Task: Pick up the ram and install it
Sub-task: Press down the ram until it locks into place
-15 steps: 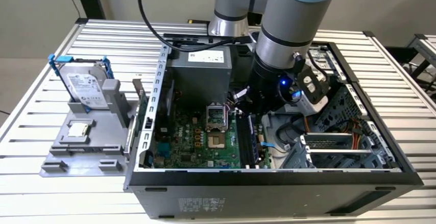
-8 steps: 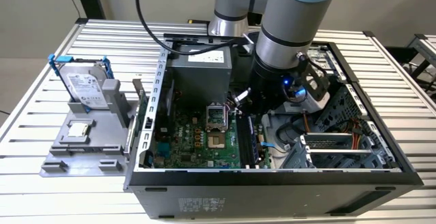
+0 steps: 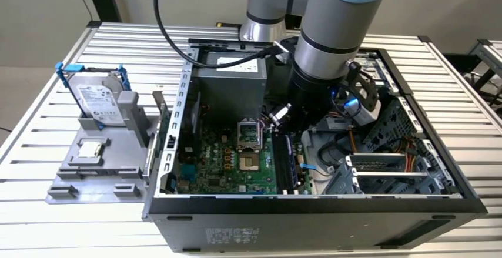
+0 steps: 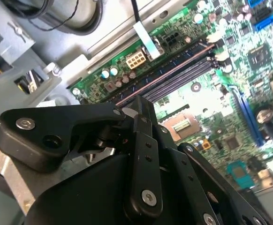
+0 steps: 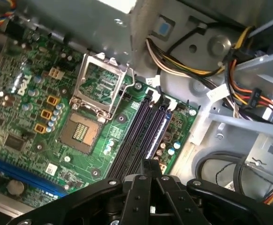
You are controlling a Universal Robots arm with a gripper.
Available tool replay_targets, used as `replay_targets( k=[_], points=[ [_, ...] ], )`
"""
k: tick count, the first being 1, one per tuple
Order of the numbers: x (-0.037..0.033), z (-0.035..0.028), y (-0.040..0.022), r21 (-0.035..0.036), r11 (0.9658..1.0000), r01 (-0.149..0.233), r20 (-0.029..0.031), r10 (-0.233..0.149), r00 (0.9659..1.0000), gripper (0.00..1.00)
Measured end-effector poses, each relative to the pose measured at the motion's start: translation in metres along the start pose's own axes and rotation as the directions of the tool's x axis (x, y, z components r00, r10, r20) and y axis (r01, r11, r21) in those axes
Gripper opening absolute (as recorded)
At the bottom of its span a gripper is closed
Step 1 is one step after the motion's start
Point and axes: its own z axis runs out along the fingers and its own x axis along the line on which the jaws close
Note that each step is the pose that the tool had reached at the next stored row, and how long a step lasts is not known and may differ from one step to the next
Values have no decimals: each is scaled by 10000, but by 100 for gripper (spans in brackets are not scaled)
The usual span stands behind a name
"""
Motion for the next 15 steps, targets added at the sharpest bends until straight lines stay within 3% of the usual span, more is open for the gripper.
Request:
replay_targets(
  k=[4,8,11,15],
  points=[
    [0,0,0,-3,9980,627,-3,-627,9980,0],
    [-1,1,0,5,9922,1246,17,-1246,9922,0],
    [-1,0,0,8,9842,1770,24,-1770,9842,0],
    [0,0,0,4,9695,2453,22,-2453,9695,0]
  ],
)
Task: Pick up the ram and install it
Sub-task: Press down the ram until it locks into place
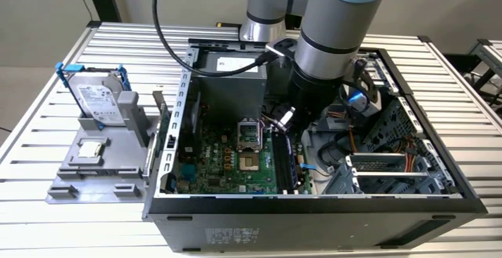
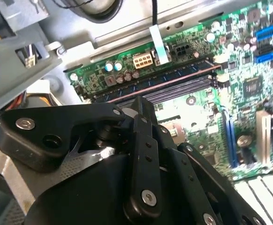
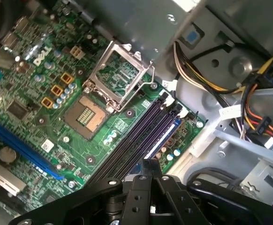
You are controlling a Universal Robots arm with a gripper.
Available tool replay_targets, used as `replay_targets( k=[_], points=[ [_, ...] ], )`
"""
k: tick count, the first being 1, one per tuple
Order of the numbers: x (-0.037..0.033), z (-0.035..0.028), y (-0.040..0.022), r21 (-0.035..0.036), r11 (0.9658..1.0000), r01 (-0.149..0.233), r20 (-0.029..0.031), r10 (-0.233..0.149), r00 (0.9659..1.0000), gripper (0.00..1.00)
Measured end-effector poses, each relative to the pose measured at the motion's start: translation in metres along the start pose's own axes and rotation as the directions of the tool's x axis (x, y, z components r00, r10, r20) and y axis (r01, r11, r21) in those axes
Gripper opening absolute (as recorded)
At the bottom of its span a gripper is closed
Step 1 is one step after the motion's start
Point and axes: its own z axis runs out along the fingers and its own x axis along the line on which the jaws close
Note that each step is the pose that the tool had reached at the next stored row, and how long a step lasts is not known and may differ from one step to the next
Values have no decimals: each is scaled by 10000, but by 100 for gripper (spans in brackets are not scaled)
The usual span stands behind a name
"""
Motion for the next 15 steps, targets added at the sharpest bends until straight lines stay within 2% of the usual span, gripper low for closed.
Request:
replay_targets(
  k=[3,7,12,15],
  points=[
    [0,0,0,-4,9989,465,-3,-465,9989,0],
    [-1,0,1,-12,9947,1026,-5,-1026,9947,0],
    [-3,0,5,-22,9858,1679,-10,-1679,9858,0],
    [-4,0,7,-29,9779,2093,-13,-2093,9779,0]
  ],
)
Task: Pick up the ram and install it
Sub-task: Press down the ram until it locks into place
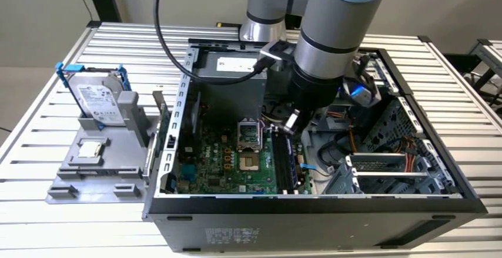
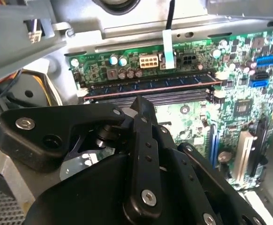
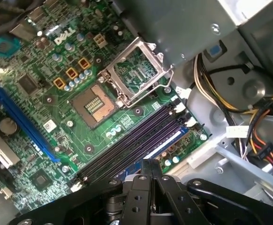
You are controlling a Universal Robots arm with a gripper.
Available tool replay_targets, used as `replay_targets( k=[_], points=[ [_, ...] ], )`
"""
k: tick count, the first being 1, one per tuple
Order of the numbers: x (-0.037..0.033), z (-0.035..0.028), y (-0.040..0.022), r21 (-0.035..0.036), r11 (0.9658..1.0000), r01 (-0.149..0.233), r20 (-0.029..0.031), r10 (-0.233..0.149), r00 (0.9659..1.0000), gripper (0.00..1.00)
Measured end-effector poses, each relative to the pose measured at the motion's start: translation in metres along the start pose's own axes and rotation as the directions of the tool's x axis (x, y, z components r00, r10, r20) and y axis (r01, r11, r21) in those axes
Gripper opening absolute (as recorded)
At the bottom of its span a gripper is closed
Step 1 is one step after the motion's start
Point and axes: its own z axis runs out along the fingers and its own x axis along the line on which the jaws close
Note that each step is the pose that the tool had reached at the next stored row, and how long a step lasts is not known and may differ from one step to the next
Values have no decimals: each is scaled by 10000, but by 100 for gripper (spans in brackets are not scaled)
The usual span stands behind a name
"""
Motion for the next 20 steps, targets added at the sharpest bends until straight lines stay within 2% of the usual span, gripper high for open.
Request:
replay_targets(
  k=[3,7,9,11,12,14,18,20],
  points=[
    [0,0,1,-7,9988,482,-4,-482,9988,0],
    [-4,0,6,-16,9945,1049,-9,-1049,9945,0],
    [-3,0,6,-21,9909,1346,-11,-1346,9909,0],
    [-5,1,9,-26,9859,1673,-12,-1673,9859,0],
    [-7,1,11,-27,9847,1743,-14,-1743,9847,0],
    [-6,1,12,-28,9803,1976,-14,-1976,9803,0],
    [-7,2,13,-31,9680,2508,-15,-2508,9680,0],
    [-7,2,14,-36,9583,2857,-17,-2857,9583,0]
  ],
)
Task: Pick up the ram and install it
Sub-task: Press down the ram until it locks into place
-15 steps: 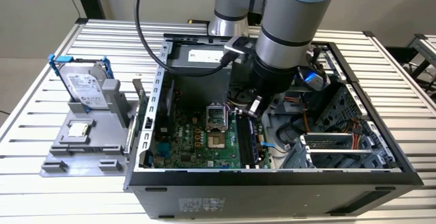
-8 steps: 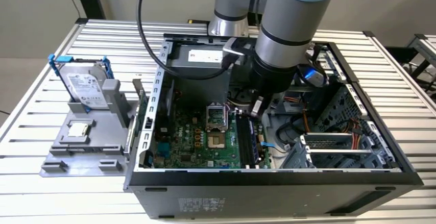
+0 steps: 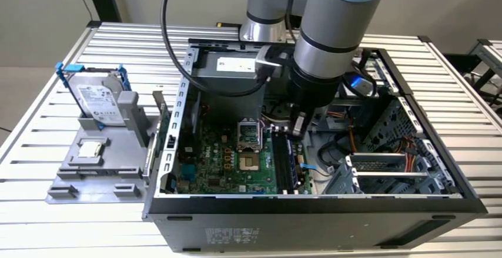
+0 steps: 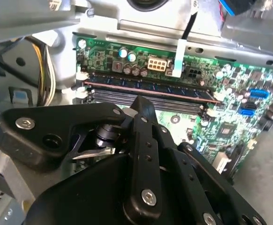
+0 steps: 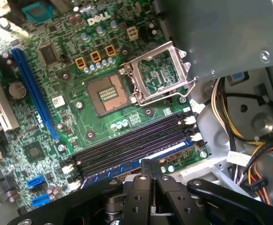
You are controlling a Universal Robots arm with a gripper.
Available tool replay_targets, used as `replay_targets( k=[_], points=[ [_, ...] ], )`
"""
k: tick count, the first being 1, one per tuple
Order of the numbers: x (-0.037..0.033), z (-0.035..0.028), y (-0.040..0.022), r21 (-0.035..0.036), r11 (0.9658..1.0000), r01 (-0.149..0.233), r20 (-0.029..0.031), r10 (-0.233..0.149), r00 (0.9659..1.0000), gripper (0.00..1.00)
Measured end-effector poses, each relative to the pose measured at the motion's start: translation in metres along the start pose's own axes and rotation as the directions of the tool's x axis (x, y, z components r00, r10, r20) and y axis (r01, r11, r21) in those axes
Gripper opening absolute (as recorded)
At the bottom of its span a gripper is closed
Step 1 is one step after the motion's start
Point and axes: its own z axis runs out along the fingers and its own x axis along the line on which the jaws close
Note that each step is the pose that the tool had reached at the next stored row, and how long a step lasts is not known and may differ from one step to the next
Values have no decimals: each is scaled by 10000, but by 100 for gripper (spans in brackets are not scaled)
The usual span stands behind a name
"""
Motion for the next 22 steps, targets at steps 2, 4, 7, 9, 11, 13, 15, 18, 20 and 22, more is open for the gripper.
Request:
replay_targets(
  k=[2,4,7,9,11,13,15,18,20,22],
  points=[
    [0,2,0,-2,9994,349,0,-349,9994,0],
    [0,5,-1,10,9974,726,3,-726,9974,0],
    [0,6,0,42,9920,1259,12,-1259,9920,0],
    [0,6,-1,55,9873,1591,15,-1591,9873,0],
    [0,6,0,59,9817,1902,16,-1902,9817,0],
    [0,6,0,60,9754,2205,12,-2205,9754,0],
    [1,8,0,58,9711,2386,12,-2386,9711,0],
    [1,21,-6,54,9663,2572,13,-2572,9663,0],
    [-1,38,-15,52,9636,2675,11,-2675,9636,0],
    [2,67,-25,51,9610,2766,11,-2766,9610,0]
  ],
)
